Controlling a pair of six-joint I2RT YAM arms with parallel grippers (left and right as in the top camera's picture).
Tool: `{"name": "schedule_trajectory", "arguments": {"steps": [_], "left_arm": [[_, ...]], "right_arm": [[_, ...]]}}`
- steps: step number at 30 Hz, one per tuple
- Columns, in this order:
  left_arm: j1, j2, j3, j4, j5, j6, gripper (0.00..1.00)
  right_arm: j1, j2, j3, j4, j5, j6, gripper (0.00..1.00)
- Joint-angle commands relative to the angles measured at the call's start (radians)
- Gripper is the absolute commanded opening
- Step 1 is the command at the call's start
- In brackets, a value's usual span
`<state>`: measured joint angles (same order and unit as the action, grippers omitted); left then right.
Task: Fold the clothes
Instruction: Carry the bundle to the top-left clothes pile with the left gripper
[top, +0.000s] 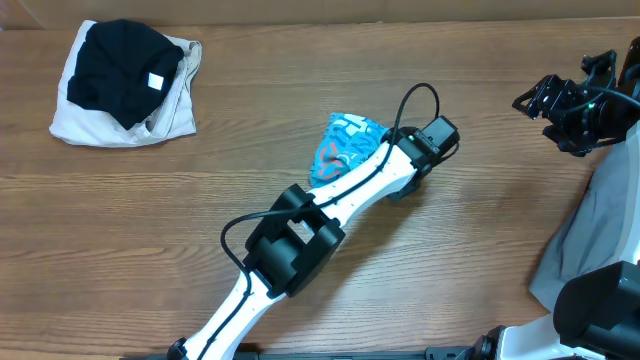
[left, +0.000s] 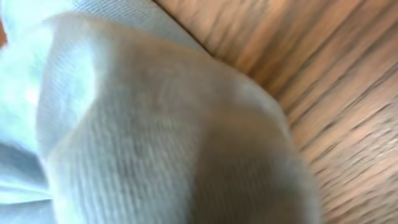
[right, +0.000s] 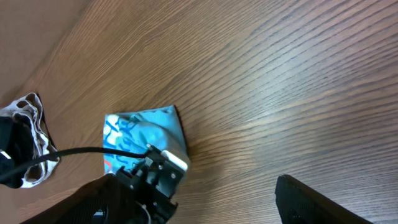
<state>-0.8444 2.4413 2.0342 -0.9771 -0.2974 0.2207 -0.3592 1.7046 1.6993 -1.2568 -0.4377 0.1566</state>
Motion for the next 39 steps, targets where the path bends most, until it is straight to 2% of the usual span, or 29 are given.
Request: {"name": "schedule_trajectory", "arguments": {"steps": [1, 5, 10, 17, 26, 32, 36, 39], "left_arm": [[0.046, 0.044, -0.088, -0.023, -0.049, 0.037, 0.05], [0.066, 0.044, -0.133, -0.052, -0.05, 0.024, 0.04], [0.144, 0.028, -0.065, -0.15, -0.024, -0.106, 0.04], [0.346, -0.038, 0.264, -0.333, 0.204, -0.169, 0.04], [0.566, -0.105, 0.655, -0.483, 0.359, -0.169, 0.04], [0.721, -0.138, 0.814, -0.504, 0.35, -0.137, 0.04], [0.822, -0.14, 0.848, -0.466, 0.245, -0.092, 0.04], [0.885, -0.14, 0.848, -0.425, 0.109, -0.053, 0.04]], "right_arm": [[0.001, -0.001, 0.001, 0.002, 0.003, -0.009, 0.84], [0.001, -0.001, 0.001, 0.002, 0.003, -0.009, 0.84], [0.001, -0.001, 0.001, 0.004, 0.003, -0.008, 0.84], [0.001, -0.001, 0.001, 0.006, 0.003, -0.009, 0.84], [0.001, -0.001, 0.001, 0.01, 0.003, -0.008, 0.85], [0.001, 0.0, 0.001, 0.009, 0.003, -0.008, 0.85], [0.001, -0.001, 0.001, 0.005, 0.003, -0.008, 0.85], [0.001, 0.0, 0.001, 0.002, 0.003, -0.008, 0.85]]}}
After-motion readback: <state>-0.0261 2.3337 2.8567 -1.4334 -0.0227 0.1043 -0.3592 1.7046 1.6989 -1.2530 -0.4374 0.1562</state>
